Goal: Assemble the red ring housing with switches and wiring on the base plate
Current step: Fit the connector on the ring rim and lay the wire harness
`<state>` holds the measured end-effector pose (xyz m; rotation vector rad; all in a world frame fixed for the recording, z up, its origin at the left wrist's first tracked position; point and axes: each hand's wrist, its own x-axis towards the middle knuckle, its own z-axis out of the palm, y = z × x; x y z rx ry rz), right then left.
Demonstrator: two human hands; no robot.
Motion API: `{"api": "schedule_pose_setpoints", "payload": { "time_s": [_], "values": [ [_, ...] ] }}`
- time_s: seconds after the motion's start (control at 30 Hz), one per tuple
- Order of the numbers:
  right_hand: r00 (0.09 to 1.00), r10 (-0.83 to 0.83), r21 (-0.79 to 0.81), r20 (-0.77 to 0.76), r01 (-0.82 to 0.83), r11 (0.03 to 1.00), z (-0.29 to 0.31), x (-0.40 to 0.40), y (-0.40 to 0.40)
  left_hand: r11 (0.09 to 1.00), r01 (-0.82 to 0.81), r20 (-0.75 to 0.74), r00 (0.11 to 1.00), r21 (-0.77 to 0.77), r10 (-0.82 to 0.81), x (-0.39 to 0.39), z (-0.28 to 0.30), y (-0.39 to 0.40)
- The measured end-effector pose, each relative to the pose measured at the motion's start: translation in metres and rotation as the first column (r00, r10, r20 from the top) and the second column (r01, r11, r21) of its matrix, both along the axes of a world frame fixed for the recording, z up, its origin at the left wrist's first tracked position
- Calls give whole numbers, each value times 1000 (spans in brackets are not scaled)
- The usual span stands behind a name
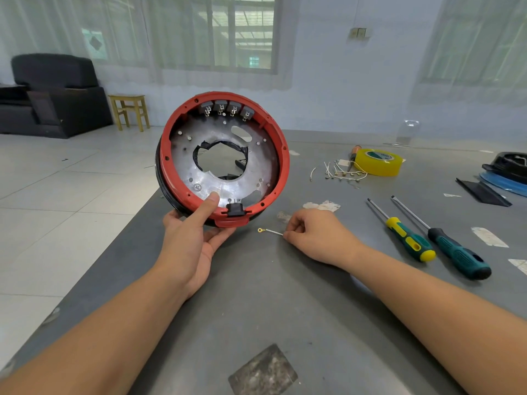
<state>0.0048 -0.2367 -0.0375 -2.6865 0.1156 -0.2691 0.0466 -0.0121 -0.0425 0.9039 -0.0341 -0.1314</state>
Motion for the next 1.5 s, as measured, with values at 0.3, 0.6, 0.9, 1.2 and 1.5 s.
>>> {"api": "schedule_pose_setpoints", "payload": {
  "time_s": [0.3, 0.6, 0.9, 1.2, 1.5],
  "values": [
    [964, 262, -360, 52, -227, 905, -2, -16, 0, 1000, -8, -8, 1000, -14, 8, 1, -1, 1],
    [939, 344, -579, 20, -269, 770, 10, -20, -12, 1000, -1, 4, 1000, 1, 1, 1, -2, 1],
    [916, 372, -555, 150, -233, 798, 5, -27, -12, 995, -43, 43, 998, 87, 39, -1, -3, 0],
    [979, 98, 683, 177, -194, 705, 7, -29, 6, 974, -41, 123, 992, 225, 14, -2, -2, 3],
    [994, 100, 970, 39, -61, 234, 25, -27, 30, 991, 17, 69, 997, 132, -26, 0, -4, 8]
  ]
}}
